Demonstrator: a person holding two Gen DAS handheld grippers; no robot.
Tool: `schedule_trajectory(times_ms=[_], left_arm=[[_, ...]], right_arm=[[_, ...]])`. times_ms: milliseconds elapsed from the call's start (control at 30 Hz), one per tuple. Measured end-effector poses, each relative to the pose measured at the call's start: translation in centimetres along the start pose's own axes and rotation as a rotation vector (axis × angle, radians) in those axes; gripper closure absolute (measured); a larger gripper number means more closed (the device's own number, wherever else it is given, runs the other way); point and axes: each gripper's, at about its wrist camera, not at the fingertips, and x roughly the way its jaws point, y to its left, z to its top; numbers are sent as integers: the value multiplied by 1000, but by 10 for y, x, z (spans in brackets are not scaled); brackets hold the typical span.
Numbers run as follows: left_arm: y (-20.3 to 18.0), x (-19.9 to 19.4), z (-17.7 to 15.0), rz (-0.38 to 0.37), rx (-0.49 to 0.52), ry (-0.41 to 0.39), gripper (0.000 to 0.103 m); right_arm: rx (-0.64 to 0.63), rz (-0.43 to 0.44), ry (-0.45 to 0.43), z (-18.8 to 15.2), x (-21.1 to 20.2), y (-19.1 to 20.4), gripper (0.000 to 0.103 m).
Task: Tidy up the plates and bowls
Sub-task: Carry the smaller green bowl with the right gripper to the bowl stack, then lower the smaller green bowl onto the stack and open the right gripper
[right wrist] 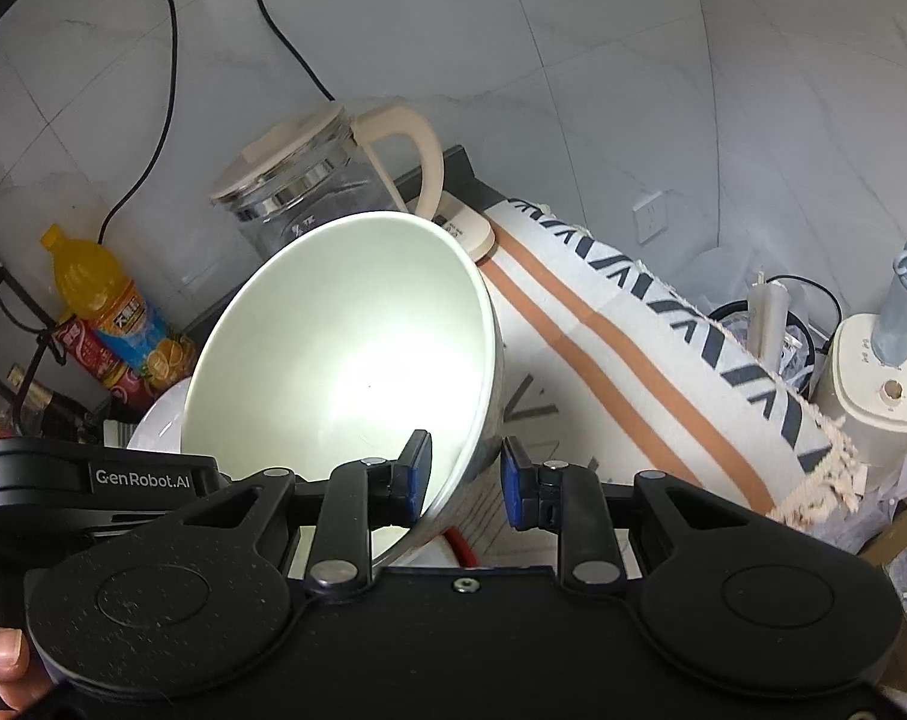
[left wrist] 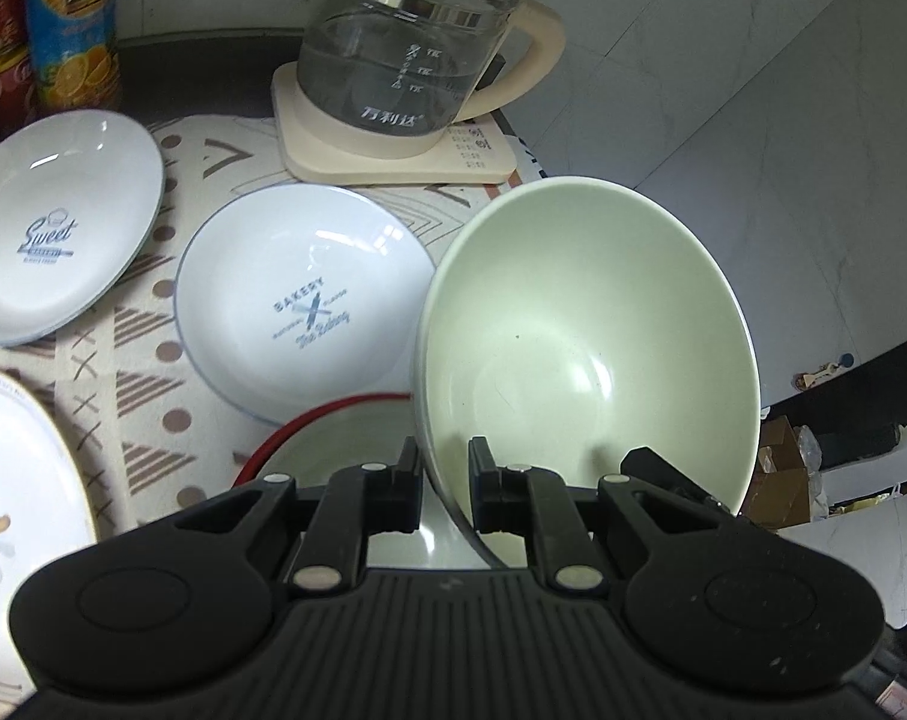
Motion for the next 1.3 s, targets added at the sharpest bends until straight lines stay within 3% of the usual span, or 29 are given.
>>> schedule_trajectory(times_ms=[733,1300], left_arm=[[30,-22,-46,-12,-28,46,90],[48,-14,-54,-2,-54,97,83]], right_arm=[[-32,-7,61,-53,-27,20,77],[-97,-3,146,-67,-13,38,63]])
